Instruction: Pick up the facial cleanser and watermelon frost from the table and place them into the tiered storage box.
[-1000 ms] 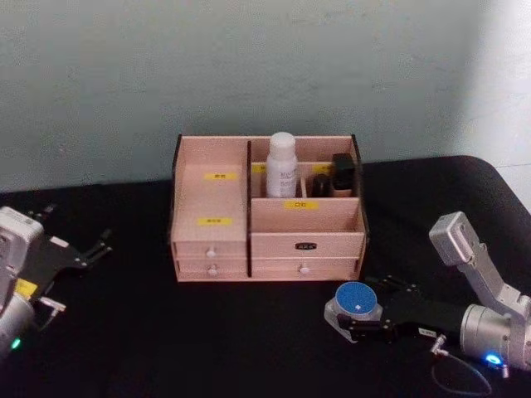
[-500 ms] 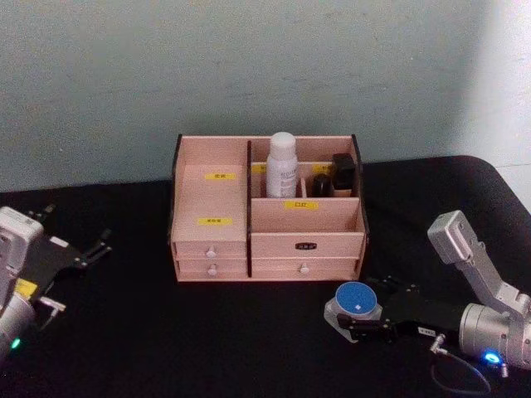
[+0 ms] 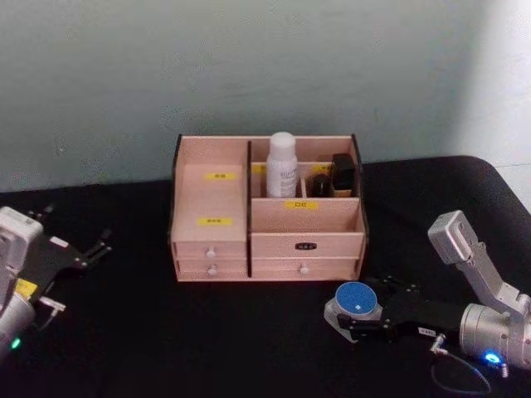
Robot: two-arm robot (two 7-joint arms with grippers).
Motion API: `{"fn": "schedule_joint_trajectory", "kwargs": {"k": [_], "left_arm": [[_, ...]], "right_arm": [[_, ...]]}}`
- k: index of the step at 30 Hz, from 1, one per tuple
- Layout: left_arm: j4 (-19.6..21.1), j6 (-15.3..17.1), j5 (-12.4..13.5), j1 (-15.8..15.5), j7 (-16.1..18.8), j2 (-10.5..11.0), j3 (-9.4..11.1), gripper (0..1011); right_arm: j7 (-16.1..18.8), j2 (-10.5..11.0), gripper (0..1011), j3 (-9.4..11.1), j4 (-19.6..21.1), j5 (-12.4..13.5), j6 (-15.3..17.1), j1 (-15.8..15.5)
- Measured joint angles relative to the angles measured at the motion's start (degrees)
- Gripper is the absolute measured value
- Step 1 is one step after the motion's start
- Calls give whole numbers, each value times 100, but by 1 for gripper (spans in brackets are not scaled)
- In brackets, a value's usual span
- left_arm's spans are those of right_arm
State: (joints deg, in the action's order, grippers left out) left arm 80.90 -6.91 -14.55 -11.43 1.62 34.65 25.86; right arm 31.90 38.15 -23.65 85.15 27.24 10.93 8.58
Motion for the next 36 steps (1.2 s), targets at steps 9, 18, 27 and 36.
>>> {"fn": "schedule_joint_trajectory", "kwargs": {"k": [9,18,27,36], "left_arm": [[0,0,0,0,0,0,0,1001],[0,0,0,0,0,0,0,1002],[0,0,0,0,0,0,0,1001],[0,0,0,0,0,0,0,1001]], "right_arm": [[3,0,941,4,5,-2,-4,-4],[4,0,746,6,7,-2,-12,-5],[4,0,724,5,7,-3,-13,-5],[3,3,726,-2,5,-20,-37,-4]]}}
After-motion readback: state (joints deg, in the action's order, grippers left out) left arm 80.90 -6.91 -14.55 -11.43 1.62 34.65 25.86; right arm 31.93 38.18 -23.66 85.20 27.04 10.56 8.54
